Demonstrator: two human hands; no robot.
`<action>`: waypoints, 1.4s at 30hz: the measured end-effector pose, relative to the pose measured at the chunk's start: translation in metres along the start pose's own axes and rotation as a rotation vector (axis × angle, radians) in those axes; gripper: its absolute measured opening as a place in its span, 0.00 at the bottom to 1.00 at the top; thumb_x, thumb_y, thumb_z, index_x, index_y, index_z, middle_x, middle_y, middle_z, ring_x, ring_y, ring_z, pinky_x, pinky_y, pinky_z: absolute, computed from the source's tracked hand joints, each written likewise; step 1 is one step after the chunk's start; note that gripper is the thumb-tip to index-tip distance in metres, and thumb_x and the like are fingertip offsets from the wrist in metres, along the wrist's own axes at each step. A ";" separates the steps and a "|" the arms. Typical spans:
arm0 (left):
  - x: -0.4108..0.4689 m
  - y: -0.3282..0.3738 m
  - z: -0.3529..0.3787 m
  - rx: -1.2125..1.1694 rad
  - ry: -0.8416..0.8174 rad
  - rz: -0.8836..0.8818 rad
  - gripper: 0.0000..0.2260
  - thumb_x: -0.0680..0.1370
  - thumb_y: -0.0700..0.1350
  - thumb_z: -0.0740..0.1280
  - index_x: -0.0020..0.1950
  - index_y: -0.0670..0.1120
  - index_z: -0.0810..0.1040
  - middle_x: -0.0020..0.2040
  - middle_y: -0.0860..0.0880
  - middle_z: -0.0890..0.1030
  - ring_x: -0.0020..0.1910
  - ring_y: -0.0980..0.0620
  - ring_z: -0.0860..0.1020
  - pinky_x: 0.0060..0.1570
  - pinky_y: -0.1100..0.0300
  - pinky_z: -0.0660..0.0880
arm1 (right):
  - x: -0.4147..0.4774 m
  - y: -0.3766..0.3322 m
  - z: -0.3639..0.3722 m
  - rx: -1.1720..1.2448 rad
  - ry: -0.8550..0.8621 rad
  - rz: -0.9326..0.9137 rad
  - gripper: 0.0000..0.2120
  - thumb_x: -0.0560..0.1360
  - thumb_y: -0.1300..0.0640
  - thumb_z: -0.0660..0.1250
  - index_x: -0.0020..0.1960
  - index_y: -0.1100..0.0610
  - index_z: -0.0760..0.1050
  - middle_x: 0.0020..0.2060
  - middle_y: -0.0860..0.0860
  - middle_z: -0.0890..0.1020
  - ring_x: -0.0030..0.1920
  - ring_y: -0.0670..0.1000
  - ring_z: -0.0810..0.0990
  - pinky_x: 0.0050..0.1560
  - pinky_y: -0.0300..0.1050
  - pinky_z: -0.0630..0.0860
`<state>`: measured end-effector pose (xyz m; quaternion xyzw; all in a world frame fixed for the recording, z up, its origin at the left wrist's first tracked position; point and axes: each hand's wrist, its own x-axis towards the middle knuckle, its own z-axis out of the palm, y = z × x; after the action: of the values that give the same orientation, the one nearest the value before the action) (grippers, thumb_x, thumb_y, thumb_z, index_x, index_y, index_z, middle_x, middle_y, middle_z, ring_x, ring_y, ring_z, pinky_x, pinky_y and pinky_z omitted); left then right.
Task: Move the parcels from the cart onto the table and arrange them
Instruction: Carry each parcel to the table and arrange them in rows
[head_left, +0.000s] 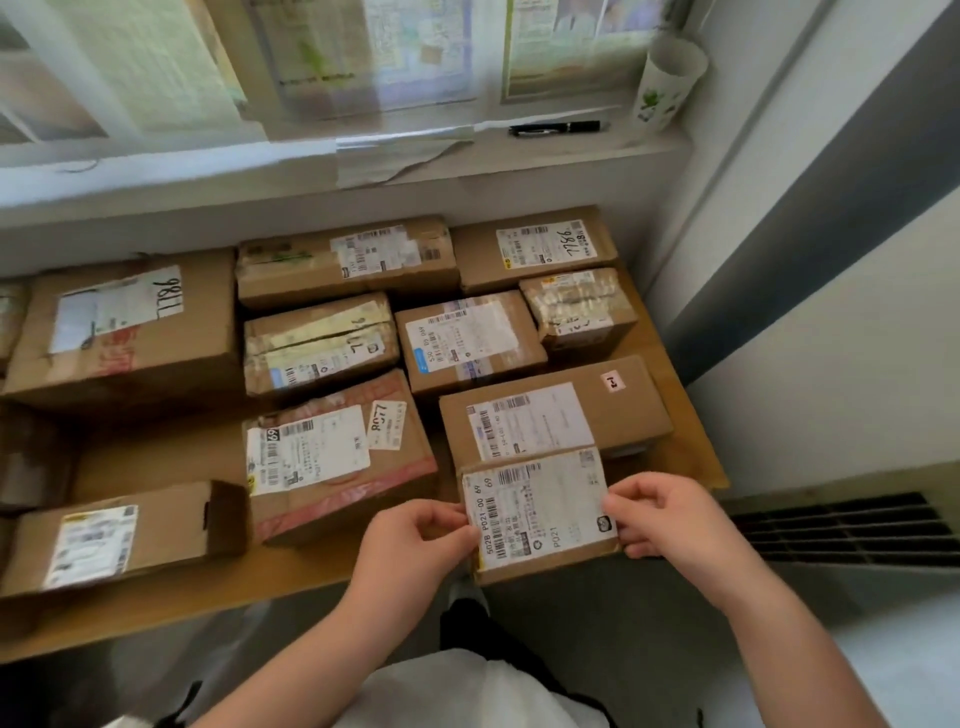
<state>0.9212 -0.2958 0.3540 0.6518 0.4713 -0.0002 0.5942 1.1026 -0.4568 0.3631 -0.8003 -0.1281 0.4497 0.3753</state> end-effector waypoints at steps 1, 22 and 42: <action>-0.003 -0.005 -0.002 -0.012 0.008 -0.002 0.02 0.72 0.42 0.73 0.39 0.48 0.84 0.43 0.56 0.84 0.41 0.66 0.80 0.31 0.76 0.71 | -0.001 0.001 0.006 -0.012 0.008 0.005 0.03 0.75 0.56 0.68 0.47 0.53 0.80 0.37 0.43 0.85 0.38 0.42 0.83 0.34 0.34 0.77; 0.009 -0.103 -0.065 -0.194 0.235 -0.251 0.03 0.76 0.42 0.69 0.43 0.49 0.80 0.45 0.50 0.82 0.47 0.51 0.80 0.51 0.54 0.78 | 0.039 0.007 0.151 -0.170 0.033 -0.079 0.05 0.76 0.60 0.67 0.48 0.50 0.77 0.47 0.46 0.81 0.46 0.43 0.79 0.41 0.37 0.77; 0.022 -0.066 -0.085 -0.484 0.452 -0.123 0.07 0.78 0.41 0.64 0.47 0.51 0.80 0.45 0.52 0.83 0.45 0.53 0.81 0.41 0.61 0.77 | 0.089 -0.068 0.055 -0.108 0.234 -0.302 0.05 0.77 0.52 0.62 0.50 0.46 0.76 0.46 0.44 0.80 0.48 0.43 0.78 0.45 0.41 0.76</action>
<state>0.8450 -0.2266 0.3154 0.4457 0.6161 0.2203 0.6109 1.1164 -0.3353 0.3392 -0.8377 -0.2262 0.2849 0.4075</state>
